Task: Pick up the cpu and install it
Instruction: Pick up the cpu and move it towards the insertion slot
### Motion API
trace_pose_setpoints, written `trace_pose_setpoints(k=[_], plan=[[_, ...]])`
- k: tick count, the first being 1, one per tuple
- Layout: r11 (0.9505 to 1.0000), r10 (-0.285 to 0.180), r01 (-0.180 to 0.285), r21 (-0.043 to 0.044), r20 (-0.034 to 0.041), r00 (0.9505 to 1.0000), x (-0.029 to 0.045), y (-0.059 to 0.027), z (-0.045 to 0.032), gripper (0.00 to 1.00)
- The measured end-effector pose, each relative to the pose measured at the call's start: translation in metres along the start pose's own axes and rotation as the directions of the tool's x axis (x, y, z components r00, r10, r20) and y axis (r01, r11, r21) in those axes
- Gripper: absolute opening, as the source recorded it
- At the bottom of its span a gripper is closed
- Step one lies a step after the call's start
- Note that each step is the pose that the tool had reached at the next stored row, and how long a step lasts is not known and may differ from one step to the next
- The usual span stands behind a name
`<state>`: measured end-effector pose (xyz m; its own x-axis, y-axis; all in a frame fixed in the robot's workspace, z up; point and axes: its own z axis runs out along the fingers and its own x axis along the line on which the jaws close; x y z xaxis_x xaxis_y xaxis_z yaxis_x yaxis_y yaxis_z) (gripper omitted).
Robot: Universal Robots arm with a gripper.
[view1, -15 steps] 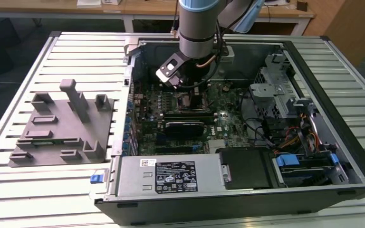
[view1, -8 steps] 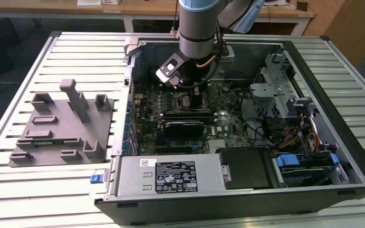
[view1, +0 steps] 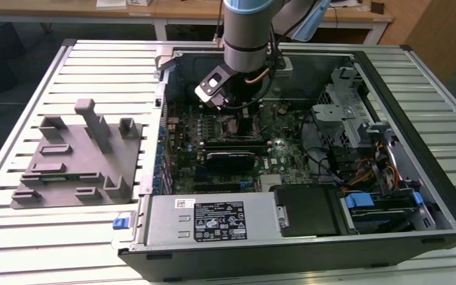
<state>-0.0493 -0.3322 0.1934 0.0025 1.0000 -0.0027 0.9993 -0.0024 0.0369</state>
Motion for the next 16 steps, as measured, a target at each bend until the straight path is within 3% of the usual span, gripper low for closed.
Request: trace_pose_setpoints(k=[7,15,16], plan=[[1.0,0.0,0.0,0.0001,0.0001,1.0,0.0004,0.0,-0.0018,0.61],[1.0,0.0,0.0,0.0015,0.0001,1.0,0.0003,0.0005,-0.0142,0.6],[1.0,0.0,0.0,0.0018,0.0002,1.0,0.0003,0.0005,-0.0155,0.54]])
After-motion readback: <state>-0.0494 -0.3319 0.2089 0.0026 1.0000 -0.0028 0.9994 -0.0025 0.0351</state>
